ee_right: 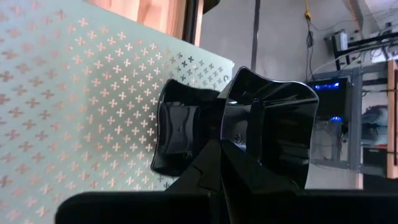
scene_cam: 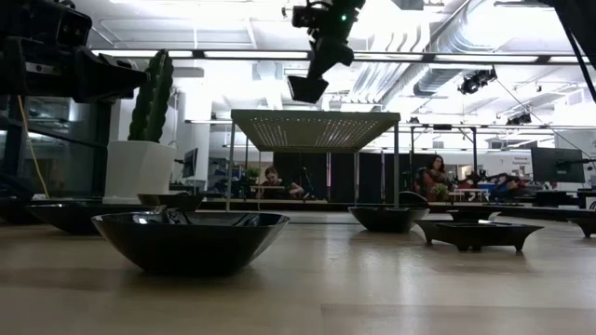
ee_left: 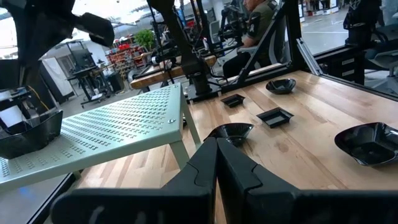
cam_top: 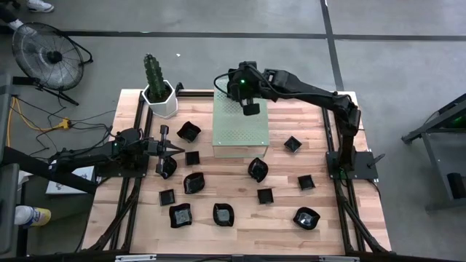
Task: Pick & Place Mini shaped plates
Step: Stack the black distorted square plate on top of the black distorted square plate on the shelf
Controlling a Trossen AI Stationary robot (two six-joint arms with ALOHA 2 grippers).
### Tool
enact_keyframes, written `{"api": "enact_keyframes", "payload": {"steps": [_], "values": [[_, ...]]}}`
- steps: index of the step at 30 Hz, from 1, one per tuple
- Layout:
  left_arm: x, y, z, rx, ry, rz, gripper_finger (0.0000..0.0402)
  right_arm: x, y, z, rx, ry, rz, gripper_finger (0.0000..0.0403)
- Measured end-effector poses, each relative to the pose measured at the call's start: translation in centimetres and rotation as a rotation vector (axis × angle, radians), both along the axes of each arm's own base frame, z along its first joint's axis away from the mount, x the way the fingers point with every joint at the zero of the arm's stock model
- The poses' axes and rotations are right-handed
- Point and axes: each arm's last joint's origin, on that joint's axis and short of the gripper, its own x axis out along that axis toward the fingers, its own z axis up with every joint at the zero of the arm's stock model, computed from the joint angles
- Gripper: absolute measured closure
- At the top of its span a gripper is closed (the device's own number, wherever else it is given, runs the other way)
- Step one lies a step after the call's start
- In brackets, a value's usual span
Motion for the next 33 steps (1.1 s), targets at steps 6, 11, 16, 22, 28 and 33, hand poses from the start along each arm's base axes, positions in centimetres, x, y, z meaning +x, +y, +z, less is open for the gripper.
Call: {"api": "enact_keyframes", "payload": {"steps": [6, 11, 16, 22, 28, 33], "values": [[0.0, 0.0, 0.0, 0.000, 0.000, 0.000, 0.0399, 0.4, -0.6, -1.3, 0.019, -0.022, 0.020, 0.0403], [0.0, 0.0, 0.0, 0.000, 0.000, 0.000, 0.0399, 0.5, -0.9, -2.0, 0.043, -0.021, 0.002, 0.0403], [0.0, 0.0, 0.0, 0.000, 0.000, 0.000, 0.0399, 0.7, -1.2, -2.5, 0.053, -0.016, 0.000, 0.0403], [0.0, 0.0, 0.0, 0.000, 0.000, 0.000, 0.0399, 0.9, -1.3, -2.8, 0.067, -0.018, 0.004, 0.0403], [0.0, 0.0, 0.0, 0.000, 0.000, 0.000, 0.0399, 1.1, -1.6, -3.4, 0.086, -0.005, 0.002, 0.0403], [0.0, 0.0, 0.0, 0.000, 0.000, 0.000, 0.0399, 1.2, -1.8, -3.7, 0.091, 0.001, -0.001, 0.0403]]}}
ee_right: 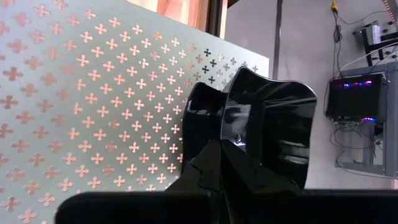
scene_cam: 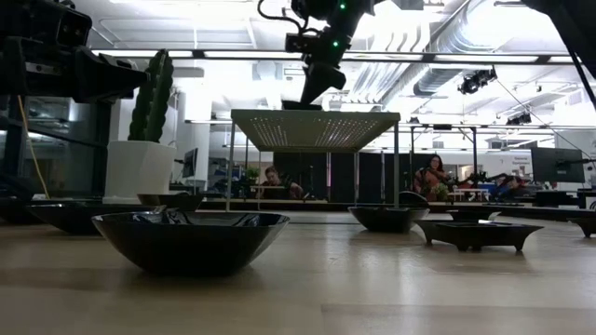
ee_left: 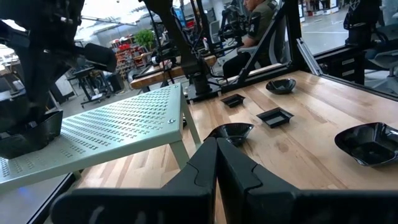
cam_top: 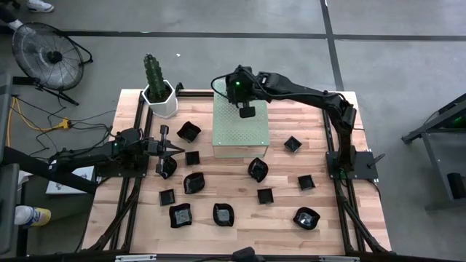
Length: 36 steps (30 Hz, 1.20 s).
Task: Pick & Place Mini shaped plates
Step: Stack the black distorted square plate on top of the black distorted square plate on the shelf
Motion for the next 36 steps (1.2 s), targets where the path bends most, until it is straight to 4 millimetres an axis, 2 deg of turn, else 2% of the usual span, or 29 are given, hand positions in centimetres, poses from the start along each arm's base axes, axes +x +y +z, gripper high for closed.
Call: {"api": "enact_keyframes", "payload": {"steps": [22, 36], "values": [[0.0, 0.0, 0.0, 0.000, 0.000, 0.000, 0.0399, 0.2, -0.6, -1.2, 0.066, 0.014, -0.020, 0.0400], [0.0, 0.0, 0.0, 0.000, 0.000, 0.000, 0.0399, 0.2, -0.6, -1.2, 0.069, 0.009, -0.031, 0.0347]]}}
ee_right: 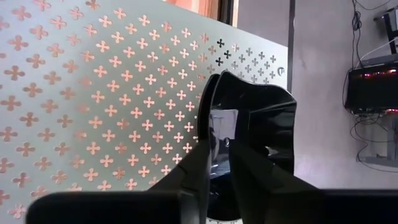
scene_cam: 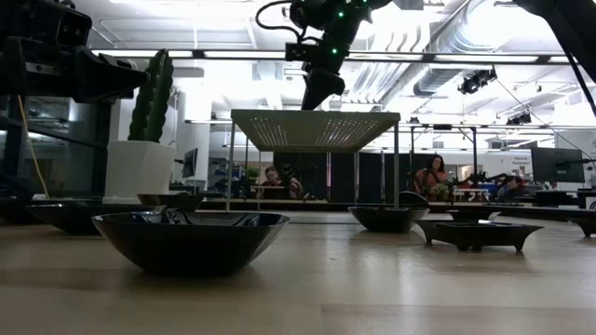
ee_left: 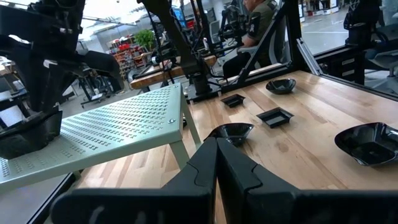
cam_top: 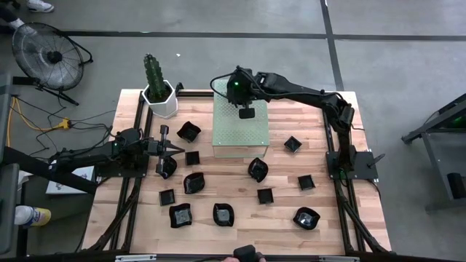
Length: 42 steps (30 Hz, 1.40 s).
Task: Pick & Place Mini shaped plates
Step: Stack the black distorted square plate on top of the black distorted square plate on the shelf, then put the black square plate on the shelf
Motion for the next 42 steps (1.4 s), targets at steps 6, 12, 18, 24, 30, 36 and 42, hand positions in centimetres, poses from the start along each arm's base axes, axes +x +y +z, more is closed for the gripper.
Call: {"api": "enact_keyframes", "payload": {"steps": [6, 12, 18, 24, 30, 36, 42], "values": [[0.0, 0.0, 0.0, 0.000, 0.000, 0.000, 0.0399, 0.0, -0.1, 0.2, -0.022, -0.005, -0.034, 0.0320], [0.0, 0.0, 0.0, 0.000, 0.000, 0.000, 0.0399, -0.1, 0.5, 0.7, -0.016, -0.030, -0.052, 0.0292], [0.0, 0.0, 0.0, 0.000, 0.000, 0.000, 0.0399, -0.5, 1.7, 1.8, -0.013, -0.065, -0.093, 0.0269], [0.0, 0.0, 0.0, 0.000, 0.001, 0.000, 0.0399, -2.1, 3.1, 3.8, 0.006, -0.111, -0.222, 0.0257], [0.0, 0.0, 0.0, 0.000, 0.002, 0.000, 0.0399, -4.7, 4.5, 5.6, 0.089, -0.127, -0.364, 0.0260], [0.0, 0.0, -0.1, -0.001, 0.006, -0.001, 0.0399, -7.5, 5.4, 6.3, 0.198, -0.076, -0.524, 0.0264], [0.0, 0.0, -0.1, -0.001, 0.006, 0.000, 0.0399, -9.5, 6.1, 6.9, 0.260, -0.055, -0.662, 0.0263]]}}
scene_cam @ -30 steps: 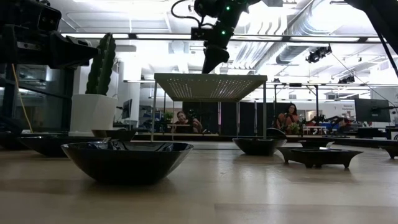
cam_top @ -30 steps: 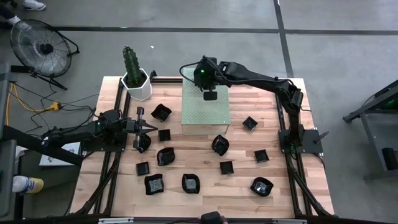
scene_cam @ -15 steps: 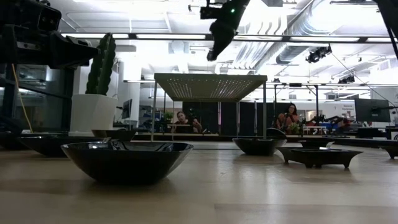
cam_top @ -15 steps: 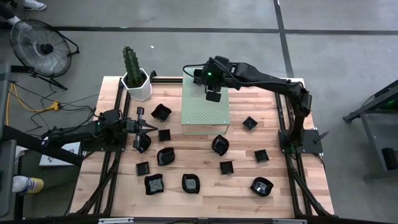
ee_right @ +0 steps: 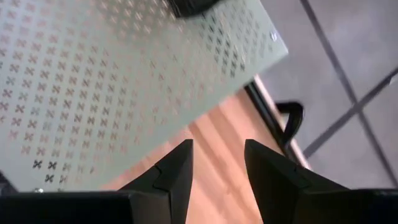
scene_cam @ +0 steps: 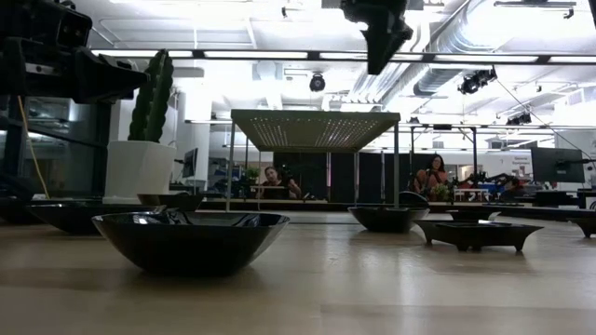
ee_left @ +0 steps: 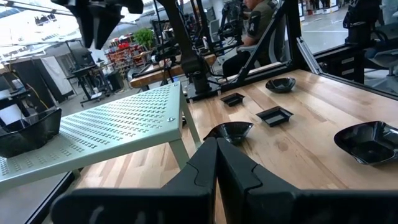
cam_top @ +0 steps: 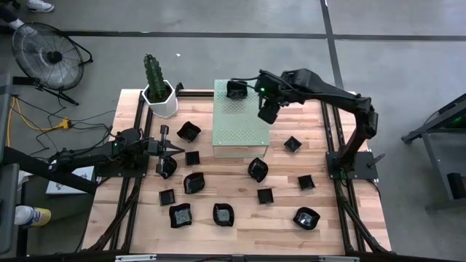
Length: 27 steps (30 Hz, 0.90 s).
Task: Pick & Place Mini shaped plates
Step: Put the black square plate on the shelf
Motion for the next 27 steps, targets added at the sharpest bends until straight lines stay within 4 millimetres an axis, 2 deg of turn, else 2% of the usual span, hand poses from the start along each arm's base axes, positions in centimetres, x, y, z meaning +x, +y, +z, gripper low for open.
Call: {"api": "enact_keyframes", "payload": {"steps": [7, 15, 27], "values": [[0.0, 0.0, 0.0, 0.000, 0.000, 0.000, 0.0399, -1.6, 0.6, 0.4, 0.065, 0.017, -0.126, 0.0263], [0.0, 0.0, 0.0, 0.000, 0.001, 0.001, 0.0399, -3.1, 1.6, 0.2, 0.113, -0.002, -0.179, 0.0263], [0.0, 0.0, 0.0, 0.000, 0.002, 0.001, 0.0399, -7.1, 4.5, -6.0, 0.277, -0.113, -0.307, 0.0263]]}}
